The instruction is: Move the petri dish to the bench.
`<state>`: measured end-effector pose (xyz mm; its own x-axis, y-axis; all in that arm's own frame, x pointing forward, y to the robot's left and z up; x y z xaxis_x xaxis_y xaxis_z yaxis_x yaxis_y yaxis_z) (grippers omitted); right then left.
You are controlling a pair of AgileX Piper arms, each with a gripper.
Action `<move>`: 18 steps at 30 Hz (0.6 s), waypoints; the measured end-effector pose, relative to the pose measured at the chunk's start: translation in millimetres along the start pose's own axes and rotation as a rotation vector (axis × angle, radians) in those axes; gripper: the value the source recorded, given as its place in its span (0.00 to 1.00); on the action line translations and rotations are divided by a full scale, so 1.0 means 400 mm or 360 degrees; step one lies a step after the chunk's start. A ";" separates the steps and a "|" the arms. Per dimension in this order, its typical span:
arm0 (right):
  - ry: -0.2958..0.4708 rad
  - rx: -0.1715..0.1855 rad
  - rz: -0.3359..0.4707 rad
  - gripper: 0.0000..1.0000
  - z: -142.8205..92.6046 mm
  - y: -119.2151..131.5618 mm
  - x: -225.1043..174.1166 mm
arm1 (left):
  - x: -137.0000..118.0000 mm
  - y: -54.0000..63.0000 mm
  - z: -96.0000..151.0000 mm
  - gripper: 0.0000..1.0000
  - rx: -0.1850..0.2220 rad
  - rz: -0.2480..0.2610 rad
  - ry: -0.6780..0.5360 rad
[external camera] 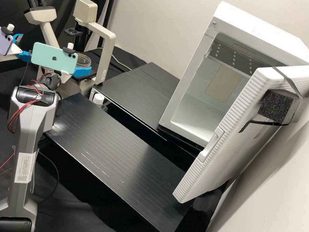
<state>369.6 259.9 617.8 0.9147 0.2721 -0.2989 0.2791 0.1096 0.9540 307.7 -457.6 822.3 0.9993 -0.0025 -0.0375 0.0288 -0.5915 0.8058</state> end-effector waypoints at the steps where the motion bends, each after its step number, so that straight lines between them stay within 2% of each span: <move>1: -0.0017 -0.0004 -0.0011 1.00 0.002 -0.006 0.005 | 0.000 0.000 0.000 1.00 0.0000 0.0000 0.0000; 5: -0.0063 0.0023 -0.0019 1.00 0.009 -0.014 0.018 | 0.000 0.000 0.000 1.00 0.0000 0.0000 0.0000; 7: -0.0076 0.0069 -0.0002 1.00 0.002 -0.006 0.025 | 0.000 0.000 0.000 1.00 0.0000 0.0000 0.0000; 9: -0.0090 0.0083 0.0011 1.00 -0.001 -0.002 0.031 | 0.000 0.000 0.000 1.00 0.0000 0.0000 0.0000; 11: -0.0108 0.0120 -0.0003 1.00 -0.004 0.000 0.036 | 0.000 0.000 0.000 1.00 0.0000 0.0000 0.0000; 15: -0.0128 0.0138 -0.0007 1.00 -0.010 0.003 0.046 | 0.000 0.000 0.000 1.00 0.0000 0.0000 0.0000; 18: -0.0138 0.0132 -0.0004 1.00 -0.012 0.000 0.054 | 0.000 0.000 0.000 1.00 0.0000 0.0000 0.0000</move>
<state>388.1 270.6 611.4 0.9348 0.1876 -0.3016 0.3015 0.0298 0.9530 307.7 -457.6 822.3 0.9993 -0.0025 -0.0375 0.0288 -0.5915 0.8058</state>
